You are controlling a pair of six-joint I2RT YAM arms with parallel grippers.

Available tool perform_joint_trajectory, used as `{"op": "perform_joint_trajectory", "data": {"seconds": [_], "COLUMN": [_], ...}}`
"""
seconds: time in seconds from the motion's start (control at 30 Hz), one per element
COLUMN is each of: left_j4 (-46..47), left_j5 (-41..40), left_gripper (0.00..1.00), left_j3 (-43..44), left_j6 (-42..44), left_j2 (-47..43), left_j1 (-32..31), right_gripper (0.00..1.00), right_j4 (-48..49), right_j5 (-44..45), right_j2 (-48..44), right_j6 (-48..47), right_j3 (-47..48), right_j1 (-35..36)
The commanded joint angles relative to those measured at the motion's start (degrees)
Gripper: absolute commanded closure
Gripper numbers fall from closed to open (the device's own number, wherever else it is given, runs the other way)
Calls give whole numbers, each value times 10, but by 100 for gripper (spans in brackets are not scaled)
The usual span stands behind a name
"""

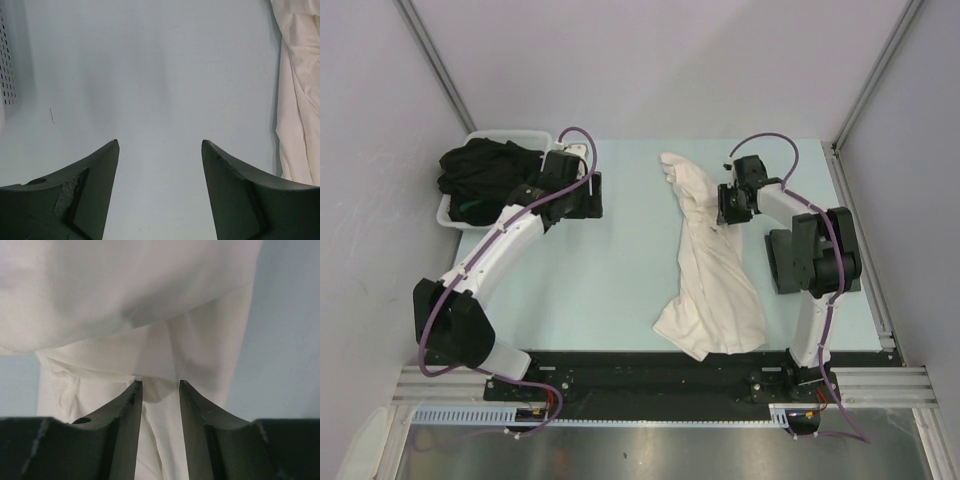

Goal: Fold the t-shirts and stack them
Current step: Flatten out the tshirt

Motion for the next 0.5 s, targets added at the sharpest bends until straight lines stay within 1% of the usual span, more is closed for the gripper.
{"op": "perform_joint_trajectory", "data": {"seconds": [0.0,0.07,0.17,0.27,0.3,0.33,0.47], "left_j4": [-1,-1,-4,-4,-5,-5,1], "left_j5": [-7,-6,-7,-5,-4,-3,16], "left_gripper": [27,27,27,27,27,27,27], "left_j3": [-2,-1,-1,-1,-1,-2,-12], "left_j6": [-8,-8,-9,-10,-11,-12,-21], "left_j2": [-22,-22,-22,-23,-24,-25,-26], "left_j1": [-4,-4,-4,-6,-6,-9,-20], "right_gripper": [60,60,64,80,94,100,100], "right_j4": [28,31,35,40,42,42,46], "right_j5": [-29,-36,-45,-57,-58,-60,-72], "right_j2": [15,23,28,24,19,15,-12], "right_j6": [13,14,20,22,23,23,34], "right_j3": [7,7,7,7,7,7,30], "right_j1": [0,-1,-1,-1,-1,-1,-1]}}
